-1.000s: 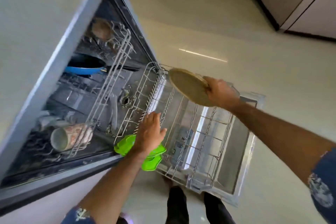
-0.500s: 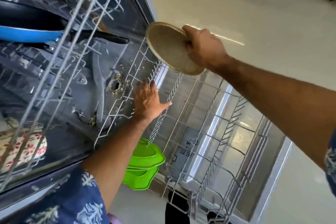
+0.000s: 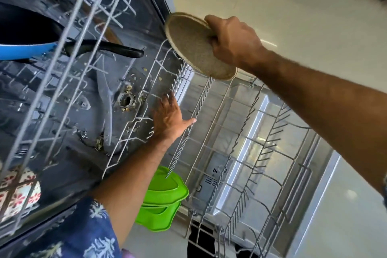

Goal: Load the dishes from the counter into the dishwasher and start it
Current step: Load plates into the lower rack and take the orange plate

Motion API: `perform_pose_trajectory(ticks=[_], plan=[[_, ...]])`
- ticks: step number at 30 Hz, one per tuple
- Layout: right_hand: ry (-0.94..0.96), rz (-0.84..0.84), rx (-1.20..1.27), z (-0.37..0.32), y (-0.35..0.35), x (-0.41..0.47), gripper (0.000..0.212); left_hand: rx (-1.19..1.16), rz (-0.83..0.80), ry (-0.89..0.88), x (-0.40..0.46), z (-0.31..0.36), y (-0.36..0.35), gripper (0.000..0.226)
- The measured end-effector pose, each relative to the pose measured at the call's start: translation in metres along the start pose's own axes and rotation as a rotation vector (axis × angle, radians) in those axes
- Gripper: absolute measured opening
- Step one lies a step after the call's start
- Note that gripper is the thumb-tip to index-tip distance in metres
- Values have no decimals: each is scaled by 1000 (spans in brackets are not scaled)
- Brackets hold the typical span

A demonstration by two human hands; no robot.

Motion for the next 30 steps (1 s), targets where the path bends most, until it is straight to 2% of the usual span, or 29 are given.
perform_pose_trajectory(ticks=[8, 11, 18, 24, 30], plan=[[68, 14, -44, 1, -10, -9, 30, -41, 42, 1, -2, 1, -3, 129], [95, -49, -68, -2, -34, -12, 30, -51, 57, 9, -3, 2, -2, 128], [1, -55, 21, -2, -46, 6, 27, -66, 43, 6, -2, 0, -4, 128], [-117, -152, 213, 12, -28, -4, 56, -35, 29, -42, -16, 1, 5, 123], [-97, -149, 97, 14, 8, -53, 72, -3, 85, -69, -55, 3, 45, 112]])
Point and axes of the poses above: each hand's wrist, its own x-axis towards the middle knuckle, its own y-axis out of the back of the hand, z = x × y, the point moved 5 cm from there along x, towards the middle knuckle, and after that the axes turned 5 degrees about z, right-handed, at the moved point
